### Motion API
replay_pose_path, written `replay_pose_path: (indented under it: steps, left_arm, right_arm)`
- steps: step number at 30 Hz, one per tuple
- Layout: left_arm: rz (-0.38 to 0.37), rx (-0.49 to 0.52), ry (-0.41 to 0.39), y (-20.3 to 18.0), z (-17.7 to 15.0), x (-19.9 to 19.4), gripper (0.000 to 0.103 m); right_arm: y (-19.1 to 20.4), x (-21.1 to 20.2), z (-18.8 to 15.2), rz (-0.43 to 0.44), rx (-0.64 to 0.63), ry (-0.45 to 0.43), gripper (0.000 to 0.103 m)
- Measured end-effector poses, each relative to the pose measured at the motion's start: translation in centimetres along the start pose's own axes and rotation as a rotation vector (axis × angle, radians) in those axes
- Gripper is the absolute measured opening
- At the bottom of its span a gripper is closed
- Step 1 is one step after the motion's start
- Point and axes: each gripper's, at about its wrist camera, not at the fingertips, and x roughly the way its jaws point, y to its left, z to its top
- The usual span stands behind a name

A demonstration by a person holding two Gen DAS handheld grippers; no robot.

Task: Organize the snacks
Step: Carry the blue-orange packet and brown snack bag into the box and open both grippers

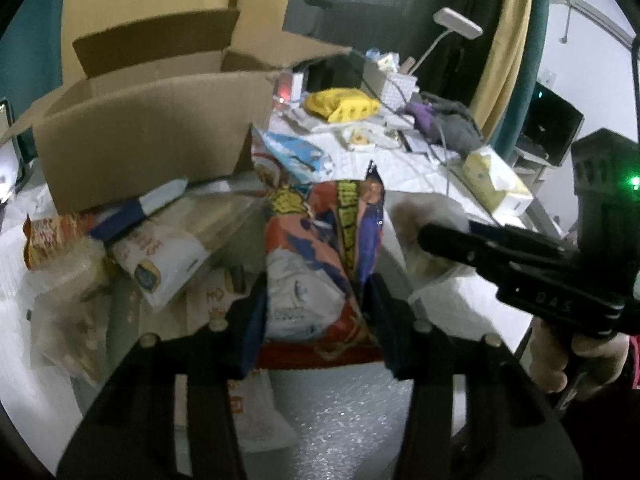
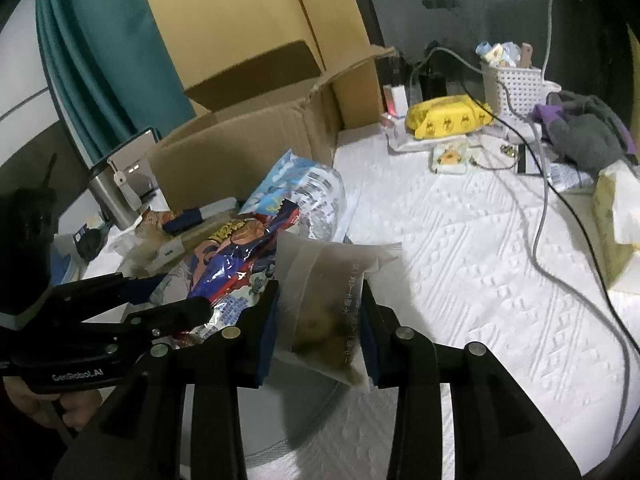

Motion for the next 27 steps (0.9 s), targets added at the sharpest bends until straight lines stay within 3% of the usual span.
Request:
replay_pose_path:
  steps: [15, 27]
  left_arm:
    - [-0.010, 0.011, -0.077, 1.2, 3.6, -2.7, 0.048]
    - [0.017, -0.025, -0.133, 5.2, 6.8, -4.5, 0.048]
  right_arm:
    - [1.1, -0.9, 3.3, 0.006, -0.015, -0.053, 0.038]
    - [3.1, 0.5, 8.0, 0.013, -0.053, -0.090, 0.038]
